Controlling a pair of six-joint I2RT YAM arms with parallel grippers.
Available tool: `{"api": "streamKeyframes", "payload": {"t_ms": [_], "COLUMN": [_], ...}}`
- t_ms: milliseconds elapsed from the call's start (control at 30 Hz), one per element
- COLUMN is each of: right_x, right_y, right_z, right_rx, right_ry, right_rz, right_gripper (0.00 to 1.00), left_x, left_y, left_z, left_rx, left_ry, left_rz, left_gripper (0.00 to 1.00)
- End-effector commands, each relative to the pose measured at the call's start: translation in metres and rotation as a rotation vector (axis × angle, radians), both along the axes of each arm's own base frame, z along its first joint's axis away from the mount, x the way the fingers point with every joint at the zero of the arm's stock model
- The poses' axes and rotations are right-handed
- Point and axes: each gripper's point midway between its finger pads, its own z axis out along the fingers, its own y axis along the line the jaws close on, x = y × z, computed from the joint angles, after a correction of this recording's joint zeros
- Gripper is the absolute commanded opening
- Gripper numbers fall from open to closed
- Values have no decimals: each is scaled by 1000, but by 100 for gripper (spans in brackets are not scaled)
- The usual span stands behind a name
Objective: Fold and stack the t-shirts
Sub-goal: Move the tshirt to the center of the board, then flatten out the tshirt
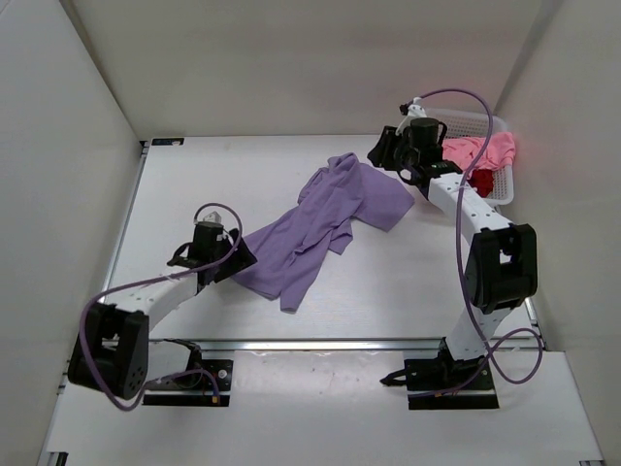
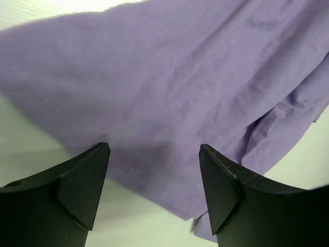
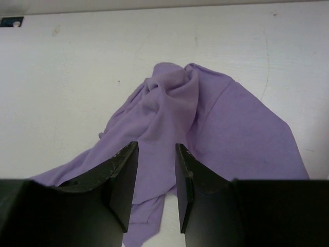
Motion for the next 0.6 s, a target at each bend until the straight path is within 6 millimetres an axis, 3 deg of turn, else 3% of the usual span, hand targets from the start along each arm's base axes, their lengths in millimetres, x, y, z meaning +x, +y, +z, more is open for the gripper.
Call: {"api": "streamKeyframes", "payload": {"t_ms": [0, 100, 233, 267, 333, 400, 467, 500, 567], "right_x": [14, 16, 15, 14, 14, 15, 15, 16, 12], "right_y": [12, 18, 18, 18, 14, 9, 10, 8, 11], "right_z": [48, 54, 63, 66, 68, 68, 63, 58, 49], "right_rx": [68, 62, 75, 77, 69, 67, 66, 65, 62], "right_ry": [-120, -134, -151, -156, -163, -163, -151, -141, -123], "right_rz": [40, 53, 68, 66, 60, 46, 28, 11, -8], "right_gripper": [32, 32, 33, 33, 34, 35, 34, 34, 34], "left_x": [-5, -11, -20, -23, -10, 14, 59, 76, 139], "left_y": [25, 23, 9, 3, -4, -3, -3, 1, 14], "left_z": [15, 7, -26, -34, -30, -22, 6, 10, 54], "left_rx": [124, 97, 77, 56, 35, -26, -103, -122, -107], "left_ry": [-43, 4, 94, 123, 94, 55, -23, -46, -171], "left_rz": [69, 57, 27, 7, -1, 30, 93, 114, 159], "left_gripper": [81, 68, 61, 55, 36, 17, 7, 1, 0]}}
